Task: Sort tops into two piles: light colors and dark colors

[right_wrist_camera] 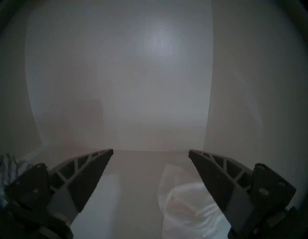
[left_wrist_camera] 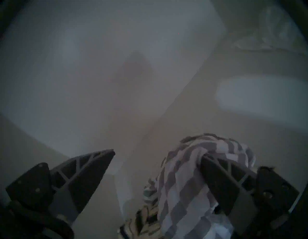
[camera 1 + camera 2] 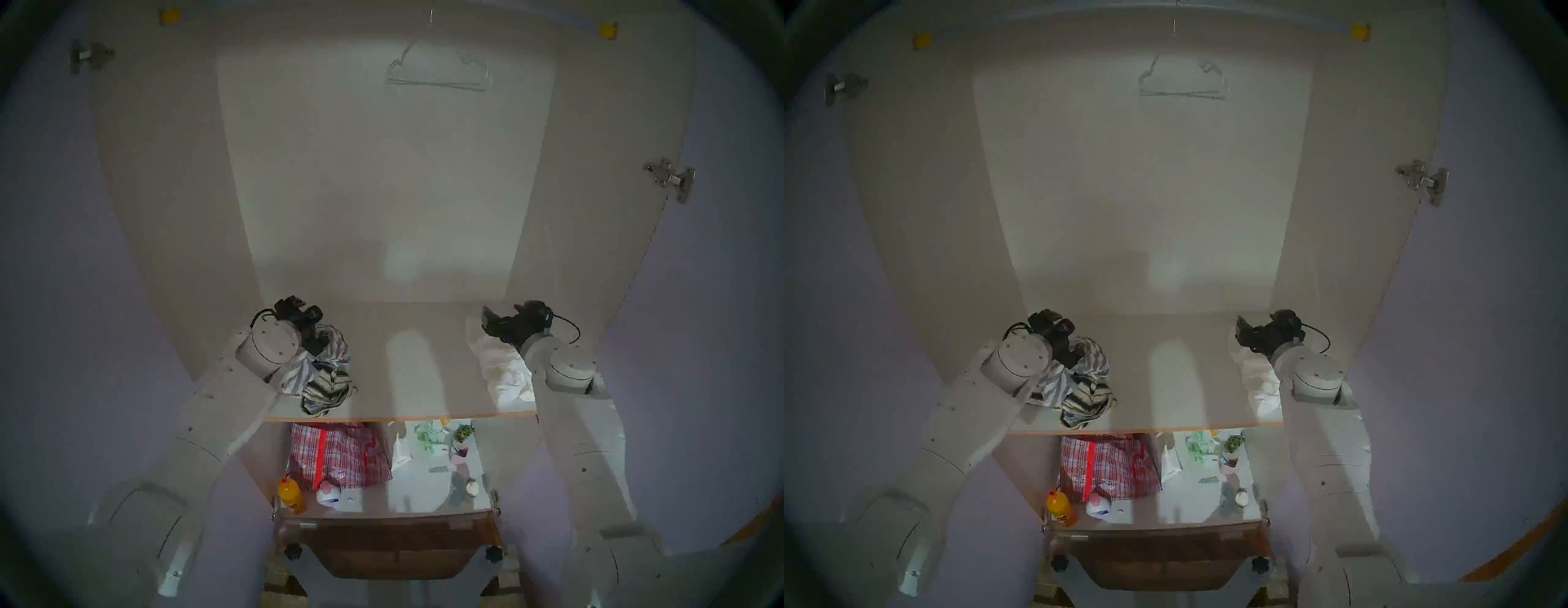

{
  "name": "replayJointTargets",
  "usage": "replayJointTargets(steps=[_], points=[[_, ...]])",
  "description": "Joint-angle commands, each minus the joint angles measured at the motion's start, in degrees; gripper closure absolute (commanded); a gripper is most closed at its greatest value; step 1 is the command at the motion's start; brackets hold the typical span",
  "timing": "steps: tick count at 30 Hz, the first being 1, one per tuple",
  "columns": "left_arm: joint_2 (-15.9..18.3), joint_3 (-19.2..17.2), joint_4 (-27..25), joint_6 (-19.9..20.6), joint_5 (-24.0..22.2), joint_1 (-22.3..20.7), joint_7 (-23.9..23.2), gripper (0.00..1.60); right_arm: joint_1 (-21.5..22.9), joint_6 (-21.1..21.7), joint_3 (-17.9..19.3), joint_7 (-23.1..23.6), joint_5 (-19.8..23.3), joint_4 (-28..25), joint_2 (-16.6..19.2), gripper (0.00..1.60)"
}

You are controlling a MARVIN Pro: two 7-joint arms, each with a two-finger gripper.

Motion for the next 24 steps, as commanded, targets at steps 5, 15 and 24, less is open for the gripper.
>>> replayJointTargets(steps=[5,15,24], points=[[7.66,0.61,-7.38,-3.48,4.54,-6.59,-10.51,0.00,0.43,-2.17,-0.59,-0.13,-0.39,-2.44,-0.20,0.00],[1.87,-4.40,-3.01,2.26,-0.32,-8.68,-12.38,0.00,0.19,-2.69,-0.66,-0.18,-0.65,-2.85,-0.15,0.00],[7.55,2.65,-1.72,-12.23,6.12,-12.19,-23.18,0.00,-0.24,-2.82,-0.94,-0.07,-0.67,-3.24,-0.23,0.00]])
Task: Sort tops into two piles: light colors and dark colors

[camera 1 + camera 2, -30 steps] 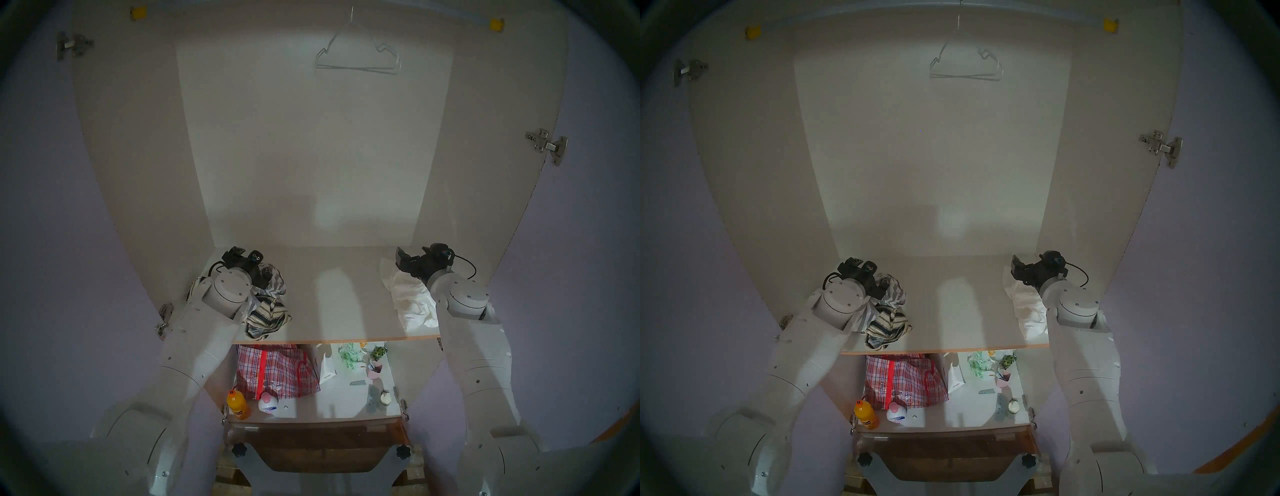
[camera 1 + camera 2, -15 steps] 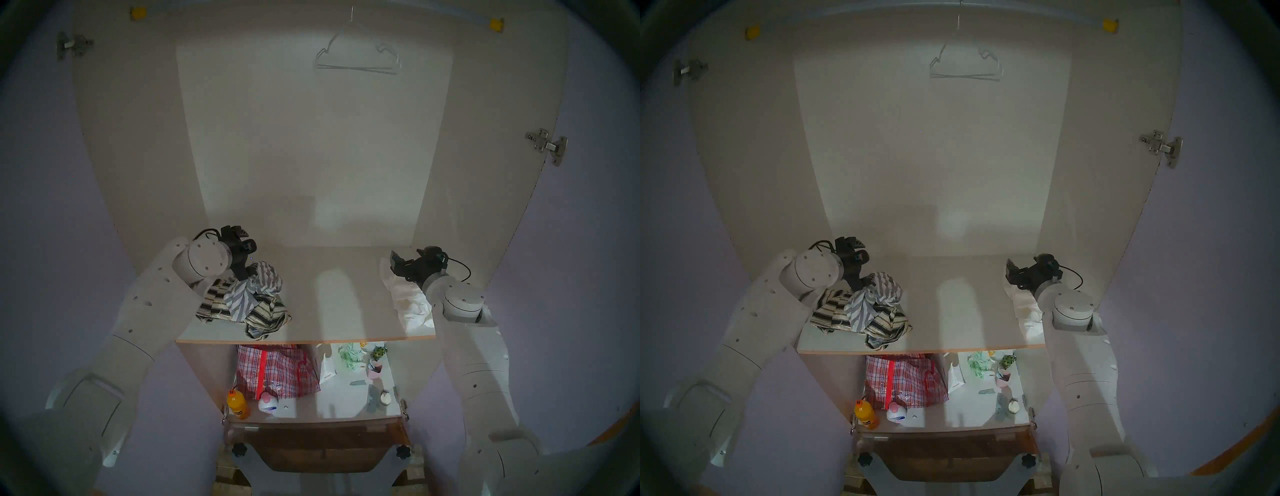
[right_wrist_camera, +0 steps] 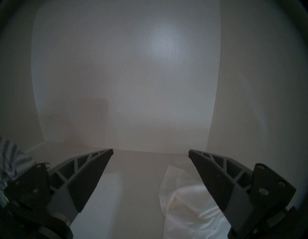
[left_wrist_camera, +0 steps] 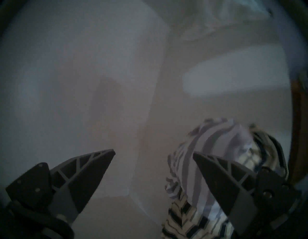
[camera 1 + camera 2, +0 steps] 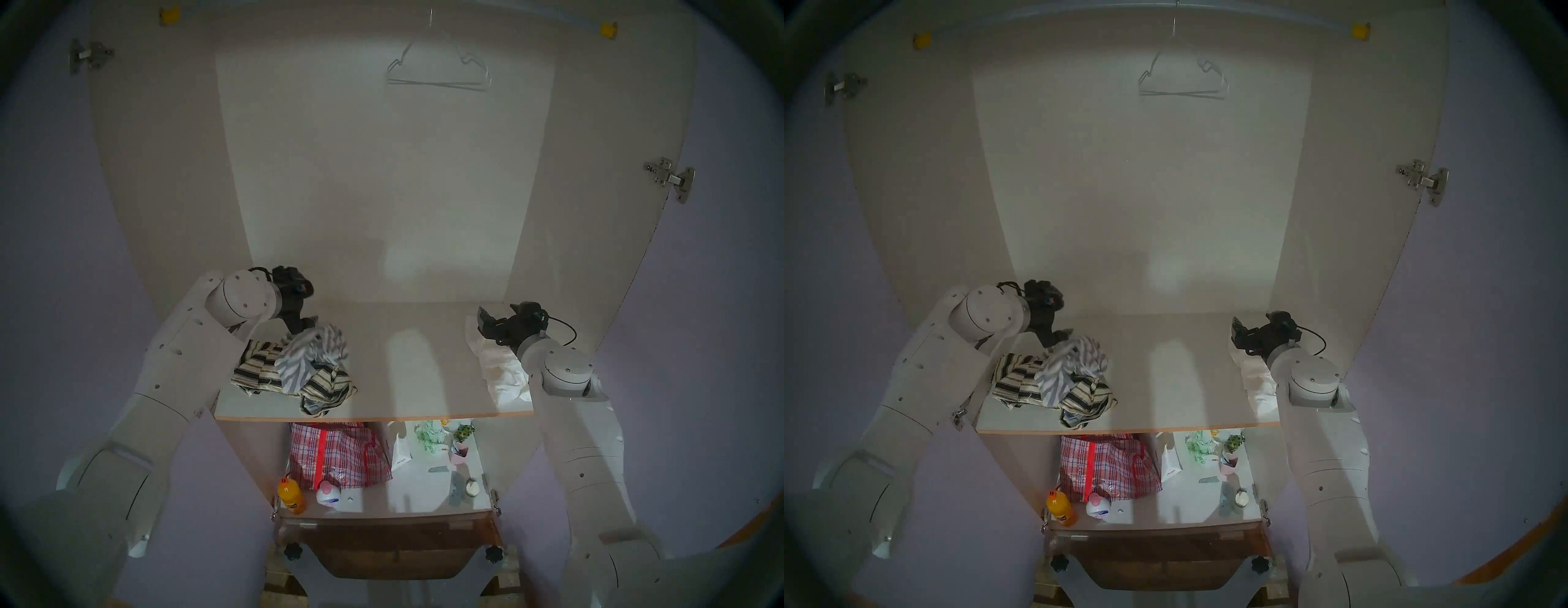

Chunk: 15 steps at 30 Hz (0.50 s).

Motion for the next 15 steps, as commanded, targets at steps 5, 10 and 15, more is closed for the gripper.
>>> replayJointTargets(steps=[5,10,15], points=[[-5.92,-7.08,2.01,3.04,-9.89,-2.81,2.58,0.00,0.64,-1.23,-0.02,-0.22,0.24,-1.99,-0.55,0.00],[-13.76,-14.21,3.40,14.33,-20.73,-1.24,12.18,0.00,0.06,-5.47,-0.10,0.50,0.90,-2.30,-0.90,0.00],[-19.56,-18.72,5.14,17.96,-25.87,-0.65,23.45,0.00,0.07,-10.71,0.18,-0.15,1.38,-1.82,-1.93,0.00]])
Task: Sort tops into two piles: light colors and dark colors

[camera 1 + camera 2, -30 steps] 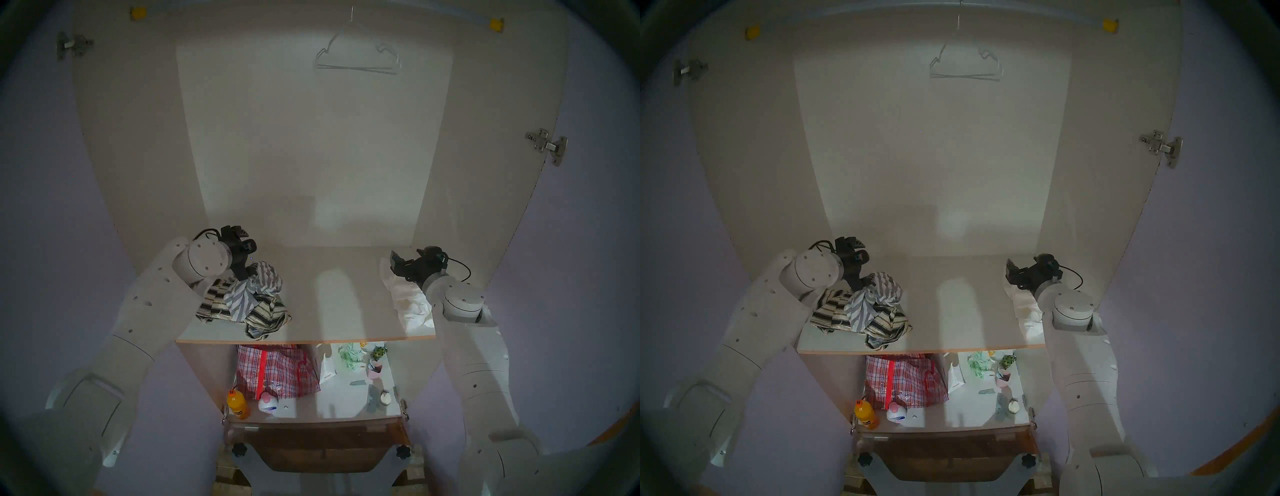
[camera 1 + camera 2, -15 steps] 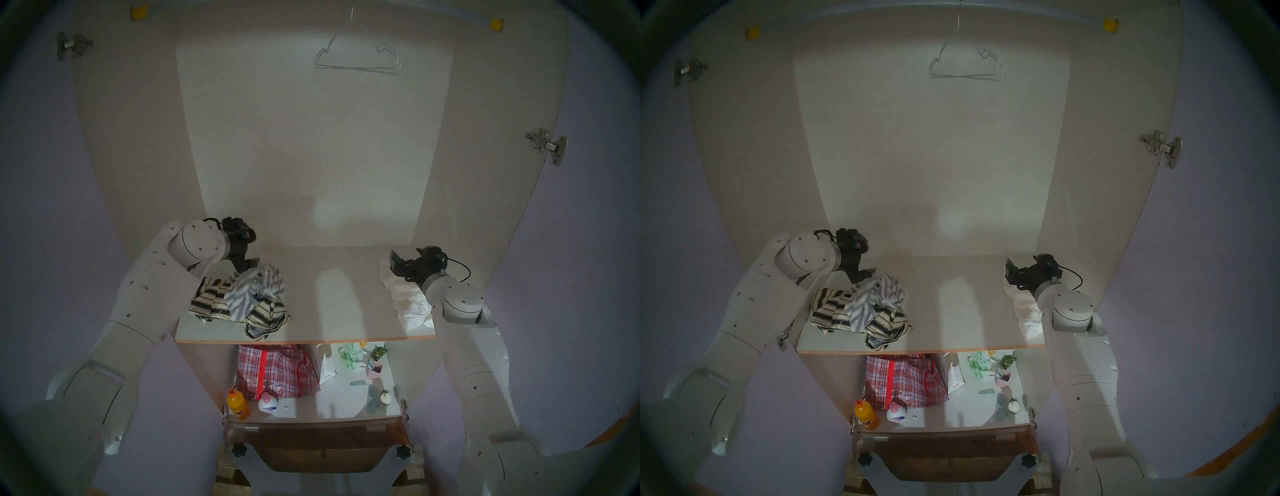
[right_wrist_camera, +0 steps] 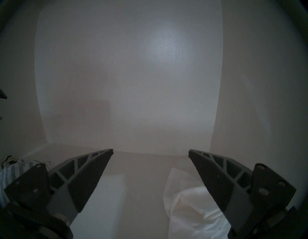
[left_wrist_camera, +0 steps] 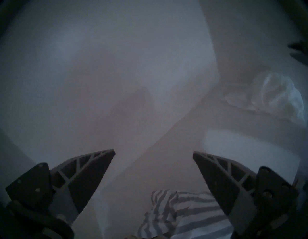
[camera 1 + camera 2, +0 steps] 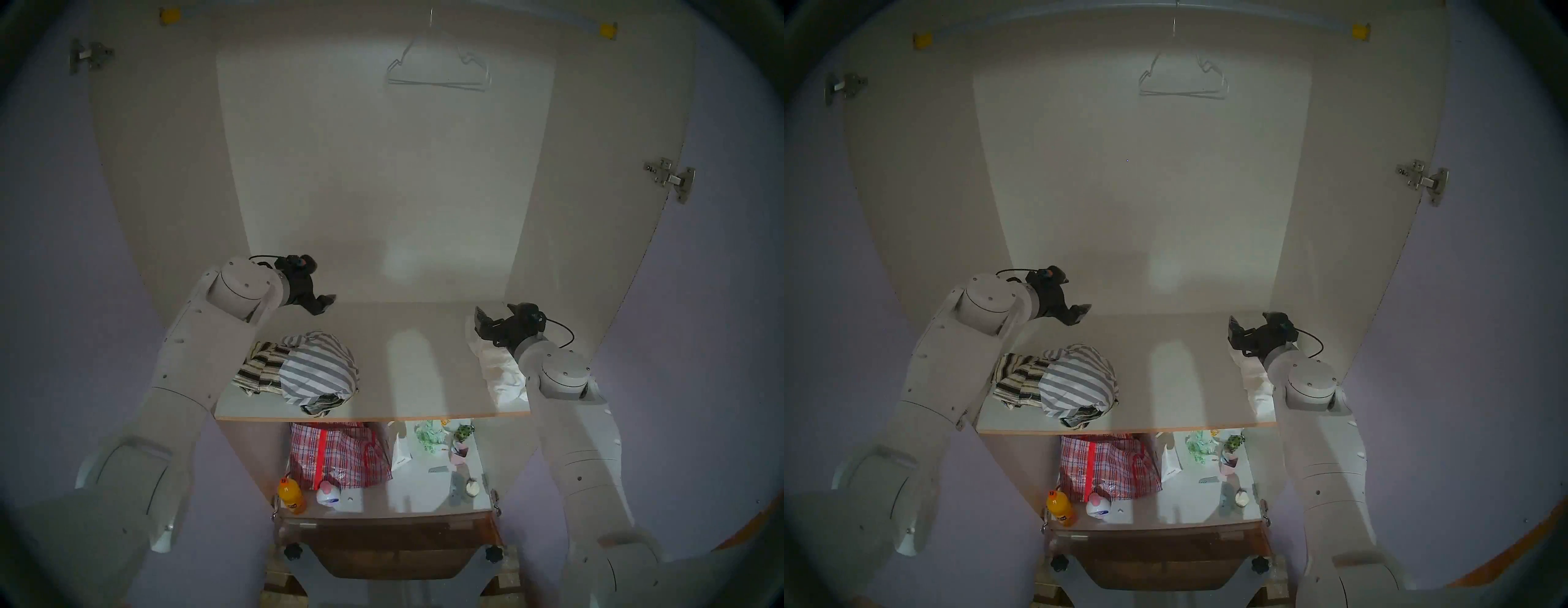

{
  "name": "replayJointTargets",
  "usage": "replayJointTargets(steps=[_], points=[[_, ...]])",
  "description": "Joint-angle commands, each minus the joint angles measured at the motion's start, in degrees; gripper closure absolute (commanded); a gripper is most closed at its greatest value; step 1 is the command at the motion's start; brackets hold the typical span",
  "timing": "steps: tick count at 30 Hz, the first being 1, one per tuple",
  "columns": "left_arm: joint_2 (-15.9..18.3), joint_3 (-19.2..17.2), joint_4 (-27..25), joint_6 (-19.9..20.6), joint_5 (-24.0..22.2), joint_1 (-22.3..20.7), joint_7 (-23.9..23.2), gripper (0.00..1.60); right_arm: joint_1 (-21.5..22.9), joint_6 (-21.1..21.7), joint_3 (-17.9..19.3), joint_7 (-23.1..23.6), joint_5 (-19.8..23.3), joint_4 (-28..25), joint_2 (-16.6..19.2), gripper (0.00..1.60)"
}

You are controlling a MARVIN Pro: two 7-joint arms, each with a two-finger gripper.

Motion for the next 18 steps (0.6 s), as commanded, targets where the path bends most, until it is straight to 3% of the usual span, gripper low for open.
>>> replayJointTargets(steps=[1,4,8,18], points=[[-6.25,-4.95,0.72,-2.31,-0.94,-0.08,7.00,0.00,1.21,-5.52,0.82,-0.78,1.23,-0.83,-1.35,0.00],[-7.83,-4.76,0.48,-7.93,-0.61,1.65,14.49,0.00,1.33,-8.48,1.02,-0.75,1.41,0.17,-1.62,0.00],[-8.54,-4.71,2.42,-12.90,-0.21,1.57,17.79,0.00,1.53,-9.71,1.17,-0.69,1.48,0.77,-1.77,0.00],[-8.20,-3.92,3.04,-14.11,-0.79,1.44,19.06,0.00,1.65,-10.20,1.35,-0.54,1.37,1.07,-1.91,0.00]])
